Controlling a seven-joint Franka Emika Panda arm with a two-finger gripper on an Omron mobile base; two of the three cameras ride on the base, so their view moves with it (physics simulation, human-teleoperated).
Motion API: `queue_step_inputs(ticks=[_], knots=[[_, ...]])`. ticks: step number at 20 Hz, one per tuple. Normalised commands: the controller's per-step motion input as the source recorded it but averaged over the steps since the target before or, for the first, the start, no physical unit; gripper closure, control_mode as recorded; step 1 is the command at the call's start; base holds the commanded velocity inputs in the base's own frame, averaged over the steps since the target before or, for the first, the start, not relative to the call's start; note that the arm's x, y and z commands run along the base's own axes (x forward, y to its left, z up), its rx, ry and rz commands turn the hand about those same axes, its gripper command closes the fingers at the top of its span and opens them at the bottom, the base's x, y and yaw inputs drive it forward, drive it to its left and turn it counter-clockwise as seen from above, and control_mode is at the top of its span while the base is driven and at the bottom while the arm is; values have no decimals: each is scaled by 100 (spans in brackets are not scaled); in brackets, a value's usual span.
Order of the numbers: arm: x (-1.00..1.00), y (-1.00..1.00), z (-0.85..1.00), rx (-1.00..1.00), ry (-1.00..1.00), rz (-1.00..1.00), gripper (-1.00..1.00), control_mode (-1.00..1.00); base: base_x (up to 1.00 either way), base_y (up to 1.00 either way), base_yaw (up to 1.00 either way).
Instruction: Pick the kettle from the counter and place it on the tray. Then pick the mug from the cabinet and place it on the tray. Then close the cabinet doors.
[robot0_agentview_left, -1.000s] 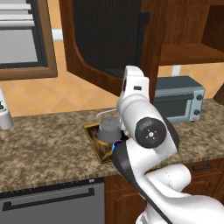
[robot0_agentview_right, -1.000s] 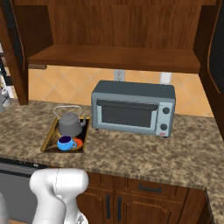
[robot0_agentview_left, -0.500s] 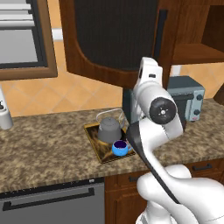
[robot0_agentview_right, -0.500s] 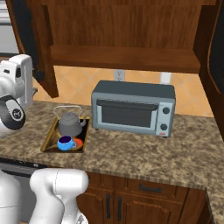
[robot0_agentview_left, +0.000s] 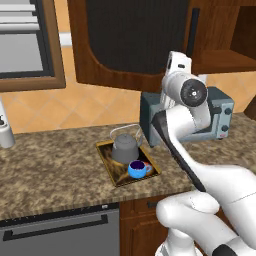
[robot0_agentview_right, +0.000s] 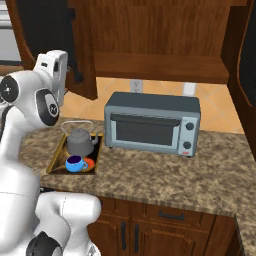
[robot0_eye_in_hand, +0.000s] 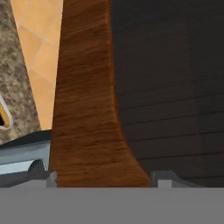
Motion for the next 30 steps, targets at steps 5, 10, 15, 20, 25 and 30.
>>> queue_step_inputs(ticks=[5,10,15,20,25,30], knots=[[100,-40,-5,1,18,0,-100,-100,0,0,0],[84,-14,-18,0,10,1,-100,-100,0,0,0],[78,0,-25,-1,2,2,-100,-100,0,0,0],[77,0,-26,-4,7,2,-100,-100,0,0,0],[50,6,-30,-12,13,4,-100,-100,0,0,0],[-15,19,-14,-8,7,15,-100,-100,0,0,0]])
